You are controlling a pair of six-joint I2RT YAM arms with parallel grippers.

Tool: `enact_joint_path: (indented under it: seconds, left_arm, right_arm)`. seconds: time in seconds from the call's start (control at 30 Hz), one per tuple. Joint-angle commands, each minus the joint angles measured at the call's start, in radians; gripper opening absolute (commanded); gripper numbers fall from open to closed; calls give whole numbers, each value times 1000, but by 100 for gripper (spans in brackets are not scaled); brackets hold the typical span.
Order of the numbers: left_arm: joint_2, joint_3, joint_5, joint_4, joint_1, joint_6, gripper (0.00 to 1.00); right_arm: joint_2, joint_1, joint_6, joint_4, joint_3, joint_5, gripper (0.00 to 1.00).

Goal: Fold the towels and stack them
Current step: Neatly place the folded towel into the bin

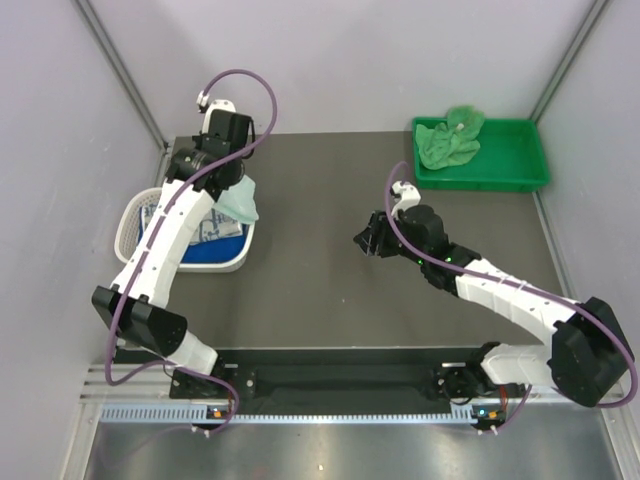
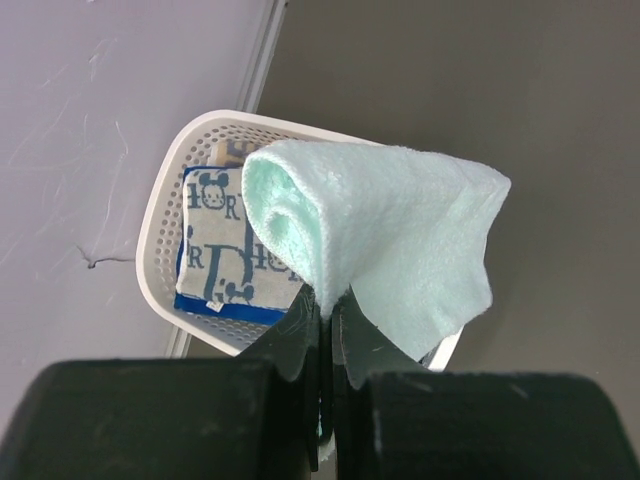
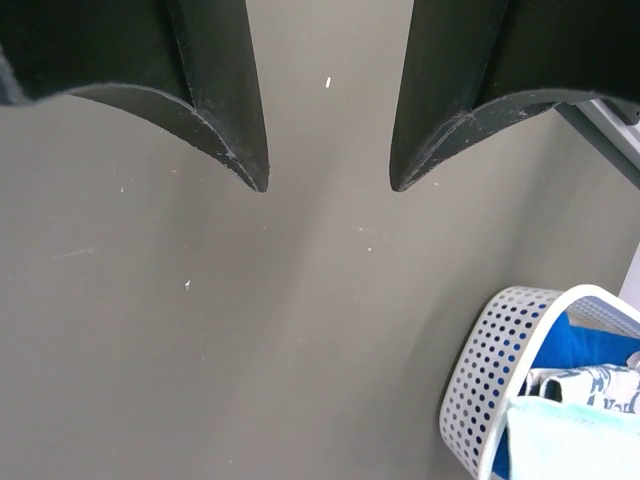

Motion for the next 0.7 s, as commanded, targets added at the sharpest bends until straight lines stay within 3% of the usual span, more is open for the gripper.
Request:
enact_joint_path:
  seconds: [0.0, 0.3, 0.67]
  left_arm:
    - [-56, 57, 17, -16, 12, 31, 0]
    - [-84, 20, 56, 7, 72, 51, 0]
    - [-121, -225, 192, 148, 276, 24, 0]
  right_arm:
    - [-1, 3, -4, 23, 59, -1, 51]
    - [9, 14, -3, 23, 62, 5, 51]
    - [57, 28, -15, 15, 77, 5, 51]
